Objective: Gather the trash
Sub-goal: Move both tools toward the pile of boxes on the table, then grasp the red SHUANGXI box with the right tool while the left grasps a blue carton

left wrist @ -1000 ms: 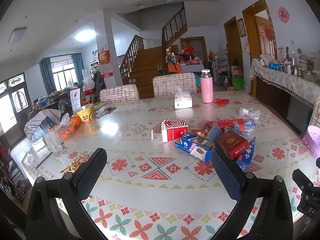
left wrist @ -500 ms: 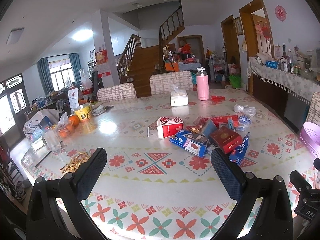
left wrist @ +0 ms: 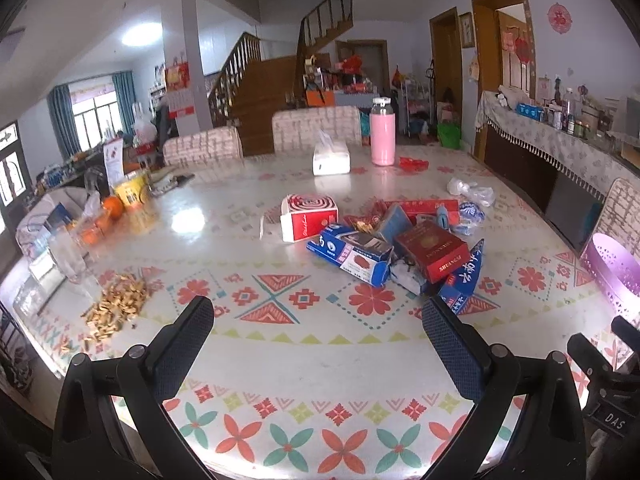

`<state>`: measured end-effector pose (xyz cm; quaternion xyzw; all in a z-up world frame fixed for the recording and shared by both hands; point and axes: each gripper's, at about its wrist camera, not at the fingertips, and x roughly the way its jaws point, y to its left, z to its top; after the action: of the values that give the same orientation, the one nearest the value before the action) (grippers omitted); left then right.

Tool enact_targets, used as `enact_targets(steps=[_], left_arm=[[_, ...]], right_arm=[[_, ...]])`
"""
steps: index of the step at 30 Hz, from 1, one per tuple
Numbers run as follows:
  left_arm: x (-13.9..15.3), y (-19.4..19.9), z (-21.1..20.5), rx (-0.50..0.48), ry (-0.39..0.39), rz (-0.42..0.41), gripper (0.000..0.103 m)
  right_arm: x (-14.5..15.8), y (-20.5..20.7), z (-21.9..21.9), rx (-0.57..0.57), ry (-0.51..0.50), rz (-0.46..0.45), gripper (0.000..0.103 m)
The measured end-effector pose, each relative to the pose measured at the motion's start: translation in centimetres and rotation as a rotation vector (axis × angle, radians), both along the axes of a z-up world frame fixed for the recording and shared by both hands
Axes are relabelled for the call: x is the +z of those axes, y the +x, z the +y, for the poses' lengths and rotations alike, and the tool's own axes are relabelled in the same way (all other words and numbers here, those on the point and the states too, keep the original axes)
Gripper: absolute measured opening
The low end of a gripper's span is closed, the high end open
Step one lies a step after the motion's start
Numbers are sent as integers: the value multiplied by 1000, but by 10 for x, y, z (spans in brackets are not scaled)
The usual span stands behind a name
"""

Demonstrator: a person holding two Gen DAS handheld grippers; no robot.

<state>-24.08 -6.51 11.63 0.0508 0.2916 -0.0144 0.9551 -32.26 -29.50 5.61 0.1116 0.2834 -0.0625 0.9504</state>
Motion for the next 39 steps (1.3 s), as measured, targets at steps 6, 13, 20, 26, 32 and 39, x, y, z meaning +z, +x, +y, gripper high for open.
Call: enact_targets(steps=[6,13,20,26,32,39], left_arm=[[-12,32,21,36,-44,76,103],[-36,81,37,23,-126,195,103],[-56,143,33,-27,-264,324,103],[-75,195,23,-47,-364,401,103],[-92,220,11,-71,-413,478,103],[-101,228,9,-159,-576,532,55]], right_arm=[[-6,13,-4,-2,12,36,103],[-18,40,-9,9,34,84,103],[-27,64,-12,28,40,128,103],[-29,79,-17,46,52,140,103],[-23,96,-24,83,72,143,103],[-6,125,-14,158,94,137,103]])
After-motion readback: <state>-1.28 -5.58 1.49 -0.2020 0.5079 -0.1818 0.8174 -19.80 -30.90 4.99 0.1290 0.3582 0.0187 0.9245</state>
